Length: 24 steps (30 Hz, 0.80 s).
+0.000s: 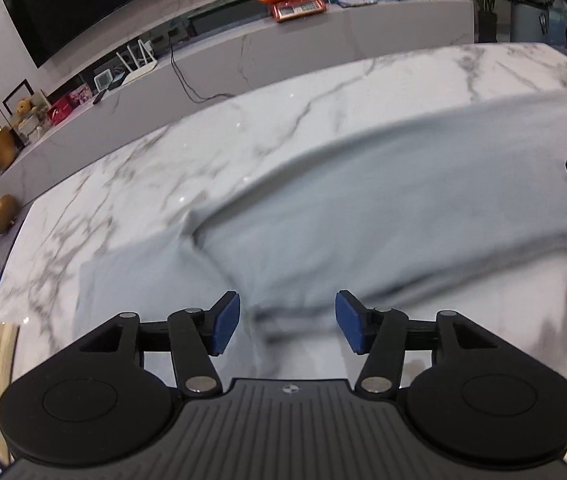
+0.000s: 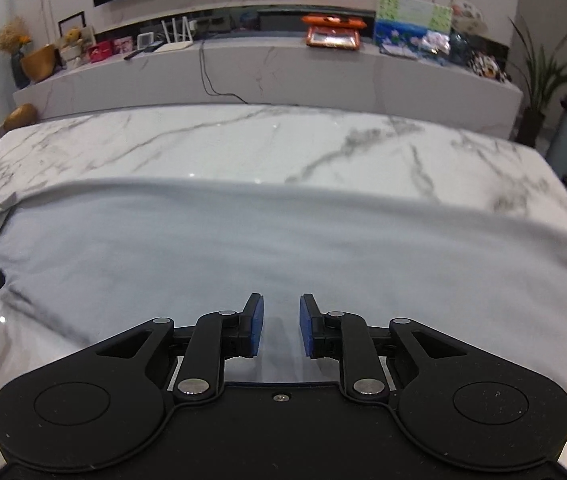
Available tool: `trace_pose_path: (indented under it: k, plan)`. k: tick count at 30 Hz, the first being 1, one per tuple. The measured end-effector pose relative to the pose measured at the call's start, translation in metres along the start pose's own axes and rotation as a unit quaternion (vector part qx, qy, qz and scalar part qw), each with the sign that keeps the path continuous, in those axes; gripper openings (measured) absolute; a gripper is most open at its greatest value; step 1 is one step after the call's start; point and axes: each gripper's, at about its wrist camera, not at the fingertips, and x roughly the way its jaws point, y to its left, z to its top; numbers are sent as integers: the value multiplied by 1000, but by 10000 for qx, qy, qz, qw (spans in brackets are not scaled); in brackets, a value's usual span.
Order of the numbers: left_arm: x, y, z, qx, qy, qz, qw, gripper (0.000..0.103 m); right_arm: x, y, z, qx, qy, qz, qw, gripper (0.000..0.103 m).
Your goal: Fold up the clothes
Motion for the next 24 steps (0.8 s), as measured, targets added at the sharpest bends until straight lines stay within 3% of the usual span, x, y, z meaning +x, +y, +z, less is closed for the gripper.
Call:
trace_pose_path:
  k: [3, 8, 24]
  plan:
    - [-7, 5, -12, -5, 64, 77, 9999, 56, -3, 1, -2, 80, 34, -116, 9999, 21]
    - [-18, 13, -32, -8, 161, 203, 9997, 59, -12, -5, -5, 749, -25, -224, 9969, 23]
    - [-13, 21, -45, -90, 189, 362, 9991, 60, -5, 3, -8, 617, -98, -205, 9978, 24]
